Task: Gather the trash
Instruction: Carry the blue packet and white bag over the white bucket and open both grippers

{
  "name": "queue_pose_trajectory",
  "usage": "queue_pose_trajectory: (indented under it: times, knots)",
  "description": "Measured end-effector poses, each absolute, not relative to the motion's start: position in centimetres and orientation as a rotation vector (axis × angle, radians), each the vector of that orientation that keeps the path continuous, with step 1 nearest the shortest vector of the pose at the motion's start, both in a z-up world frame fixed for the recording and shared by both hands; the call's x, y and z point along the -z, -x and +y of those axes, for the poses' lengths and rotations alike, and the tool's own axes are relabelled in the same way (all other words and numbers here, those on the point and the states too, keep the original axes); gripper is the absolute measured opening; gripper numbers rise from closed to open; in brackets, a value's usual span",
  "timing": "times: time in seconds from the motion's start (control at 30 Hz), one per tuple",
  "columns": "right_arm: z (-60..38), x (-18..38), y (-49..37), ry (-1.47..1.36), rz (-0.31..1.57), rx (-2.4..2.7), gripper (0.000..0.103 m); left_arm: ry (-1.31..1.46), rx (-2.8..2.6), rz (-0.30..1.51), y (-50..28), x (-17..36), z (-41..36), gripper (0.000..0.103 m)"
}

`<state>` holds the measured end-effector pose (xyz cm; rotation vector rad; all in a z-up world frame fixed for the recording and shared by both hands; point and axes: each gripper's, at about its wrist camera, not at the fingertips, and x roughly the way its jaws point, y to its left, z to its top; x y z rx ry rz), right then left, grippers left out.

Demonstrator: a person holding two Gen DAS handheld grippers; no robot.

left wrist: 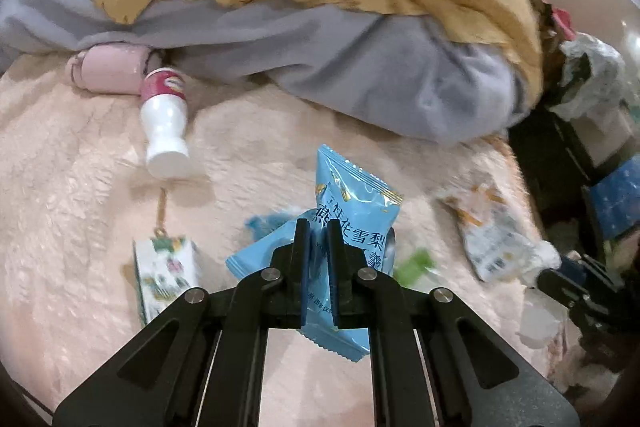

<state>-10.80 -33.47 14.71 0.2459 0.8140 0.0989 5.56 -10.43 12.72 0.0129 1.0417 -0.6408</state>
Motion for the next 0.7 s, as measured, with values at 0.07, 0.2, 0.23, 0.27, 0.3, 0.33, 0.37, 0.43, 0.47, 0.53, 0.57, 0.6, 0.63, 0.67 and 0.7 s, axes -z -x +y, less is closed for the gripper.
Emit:
queue_pose_trajectory:
  times: [0.07,0.2,0.23,0.27,0.3,0.33,0.37,0.43,0.47,0.53,0.57,0.6,0.63,0.67,0.7]
  knots:
    - [-33.8,-14.8,12.3,-0.261,0.807,-0.085,0.028,-0.013,0.668,1.032,-3.8,-13.3,-11.4,0.006]
    - [-35.0,-14.8,15.3,-0.292,0.798,-0.046,0.028,-0.045,0.726,1.005,0.4,-14.9,-13.5,0.006]
    - [-35.2,-14.8,15.8,-0.298,0.798,-0.033,0.028,-0.054,0.74,0.999,1.4,-15.0,-14.6,0.005]
    - [-35.7,-14.8,16.6,-0.303,0.797,-0.019,0.028,-0.067,0.755,0.989,2.7,-15.4,-15.5,0.006]
    - [-36.1,-14.8,17.2,-0.308,0.796,-0.008,0.028,-0.078,0.76,0.977,3.3,-15.6,-16.1,0.006]
    - [-36.6,-14.8,18.1,-0.314,0.797,0.007,0.028,-0.095,0.765,0.955,4.4,-15.9,-16.7,0.006]
    - [-37.1,-14.8,19.0,-0.319,0.799,0.021,0.028,-0.106,0.773,0.942,5.2,-16.1,-17.1,0.005]
    - [-38.1,-14.7,20.7,-0.325,0.803,0.051,0.028,-0.12,0.799,0.93,7.1,-16.3,-18.4,0.006]
    - [-38.5,-14.7,21.5,-0.329,0.802,0.064,0.028,-0.127,0.811,0.925,8.0,-16.4,-19.1,0.006]
    - [-39.5,-14.7,23.2,-0.336,0.801,0.09,0.028,-0.139,0.832,0.913,9.6,-16.5,-20.4,0.006]
    - [-40.0,-14.7,24.1,-0.338,0.799,0.107,0.028,-0.144,0.84,0.91,10.3,-16.5,-21.0,0.006]
    - [-40.5,-14.7,25.0,-0.342,0.797,0.124,0.028,-0.15,0.855,0.911,11.2,-16.5,-21.8,0.006]
    - [-41.0,-14.7,25.7,-0.345,0.796,0.137,0.028,-0.153,0.868,0.914,11.6,-16.5,-22.4,0.006]
    - [-41.4,-14.7,26.5,-0.351,0.796,0.151,0.028,-0.157,0.88,0.916,12.1,-16.5,-23.0,0.006]
    - [-42.0,-14.6,27.2,-0.359,0.795,0.163,0.028,-0.163,0.892,0.914,12.7,-16.5,-23.6,0.006]
